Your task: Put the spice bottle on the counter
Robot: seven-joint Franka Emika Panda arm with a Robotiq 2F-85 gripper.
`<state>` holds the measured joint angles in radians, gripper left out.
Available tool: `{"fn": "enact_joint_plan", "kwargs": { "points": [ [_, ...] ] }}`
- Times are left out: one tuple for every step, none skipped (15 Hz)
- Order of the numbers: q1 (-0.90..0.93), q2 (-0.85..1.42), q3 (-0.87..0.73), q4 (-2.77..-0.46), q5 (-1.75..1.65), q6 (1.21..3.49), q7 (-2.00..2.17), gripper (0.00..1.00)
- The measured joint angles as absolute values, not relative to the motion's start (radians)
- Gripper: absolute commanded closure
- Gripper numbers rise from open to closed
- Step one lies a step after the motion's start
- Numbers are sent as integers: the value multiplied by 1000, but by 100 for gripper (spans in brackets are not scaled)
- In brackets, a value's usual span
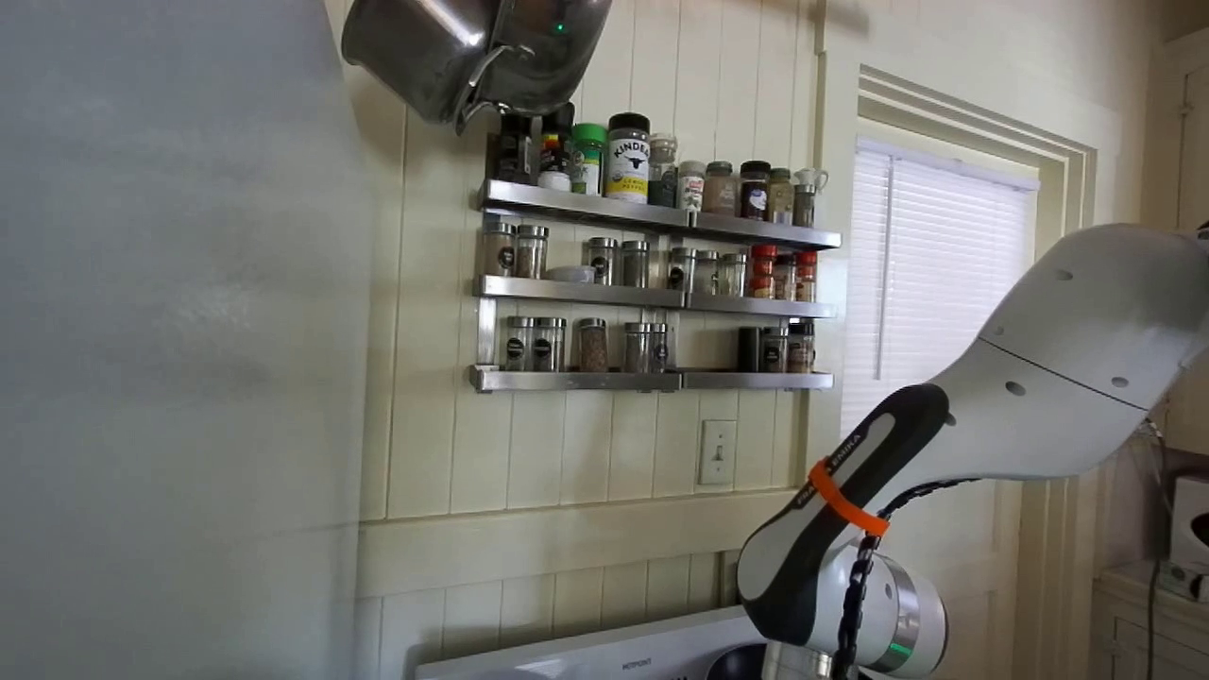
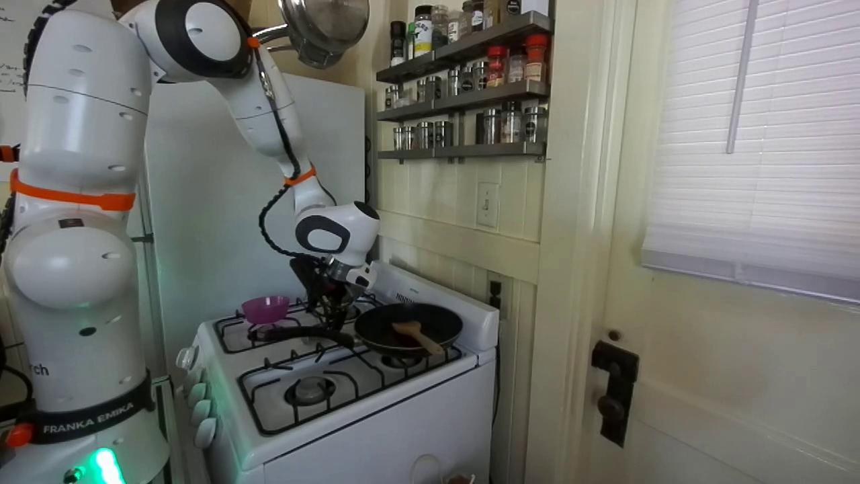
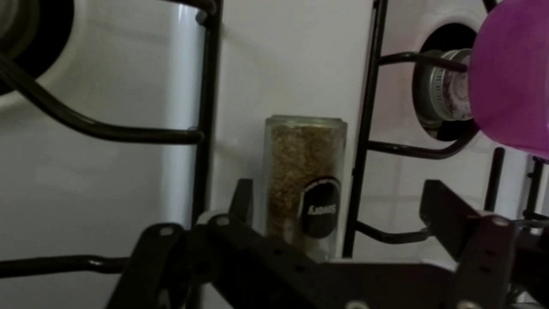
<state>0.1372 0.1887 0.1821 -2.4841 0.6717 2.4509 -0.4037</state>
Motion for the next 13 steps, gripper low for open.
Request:
{"fn": "enact_joint_plan", "kwargs": {
  "points": [
    [141,172,188,-2488,651,2450,-375,0],
    [147,150,195,-2494,626,2446,-342,0],
    [152,122,203,-2501,602,2440,-308,0],
    [159,90,209,-2511,581,2437,-274,0],
    [169,52,215,-2524,557,2437,-237,0],
    [178,10,219,-2539,527,2438,-190,0],
    [186,-36,223,-2556,488,2450,-136,0],
    [194,-86,226,-2575,445,2465,-82,0],
    [198,-135,231,-2592,403,2479,-33,0],
    [200,-182,237,-2609,362,2492,16,0],
    [200,-229,243,-2625,316,2501,67,0],
    [199,-273,250,-2640,269,2511,118,0],
    [196,-313,259,-2654,225,2524,166,0]
  ]
}}
